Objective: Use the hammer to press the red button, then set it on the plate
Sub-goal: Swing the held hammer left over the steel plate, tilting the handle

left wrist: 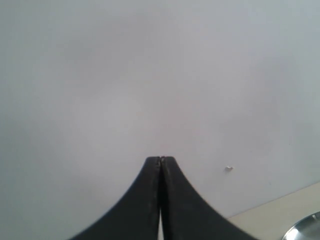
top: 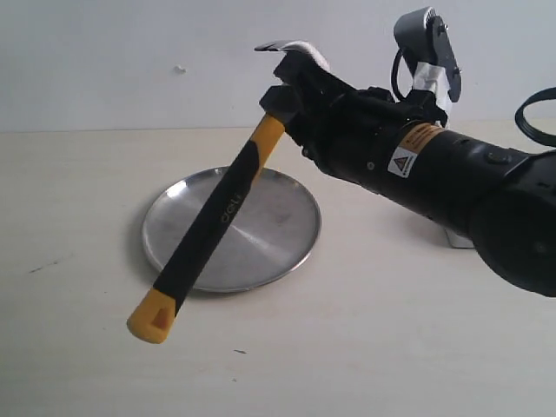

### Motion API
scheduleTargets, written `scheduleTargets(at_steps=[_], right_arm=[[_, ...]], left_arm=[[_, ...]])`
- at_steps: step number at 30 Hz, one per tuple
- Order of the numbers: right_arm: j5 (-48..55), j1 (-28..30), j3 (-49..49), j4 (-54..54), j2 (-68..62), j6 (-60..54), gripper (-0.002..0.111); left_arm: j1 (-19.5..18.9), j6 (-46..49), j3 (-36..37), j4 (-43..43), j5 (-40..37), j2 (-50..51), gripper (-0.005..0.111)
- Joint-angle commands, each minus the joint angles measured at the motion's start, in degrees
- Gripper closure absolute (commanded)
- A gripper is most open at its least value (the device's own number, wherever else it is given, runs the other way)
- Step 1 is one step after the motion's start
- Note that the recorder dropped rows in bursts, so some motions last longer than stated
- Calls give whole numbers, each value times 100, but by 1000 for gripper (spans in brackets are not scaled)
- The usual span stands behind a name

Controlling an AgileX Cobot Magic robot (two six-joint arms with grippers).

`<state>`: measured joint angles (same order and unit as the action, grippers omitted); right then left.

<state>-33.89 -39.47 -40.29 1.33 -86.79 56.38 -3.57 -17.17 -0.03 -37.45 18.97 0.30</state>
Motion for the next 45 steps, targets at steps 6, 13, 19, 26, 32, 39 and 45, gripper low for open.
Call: scheduleTargets(at_steps=[6,13,19,26,32,39,45], right_arm=[[-2032,-15,6,-1523,-442,1470,108],[-3002,-15,6,-1626,-1142,1917,108],[-3099,-4,6,-1673,-1308,1931,108],[-3109,-4,6,-1665,-1308,1979,108],[-3099,-4,6,-1665,-1308,1979,108],[-3099,-4,6,-1651,-1308,1876,108],[-3099,-4,6,-1664,-1308,1866,108]], left_arm=[[-10,5,3,7,24,-30,107],[-10,5,3,7,24,-30,107],[-10,5,3,7,24,-30,107],[-10,5,3,7,24,-30,107],[-10,5,3,7,24,-30,107],[-10,-1869,3,276,1922,-30,107],[-10,-2191,3,235,3064,-30,107]])
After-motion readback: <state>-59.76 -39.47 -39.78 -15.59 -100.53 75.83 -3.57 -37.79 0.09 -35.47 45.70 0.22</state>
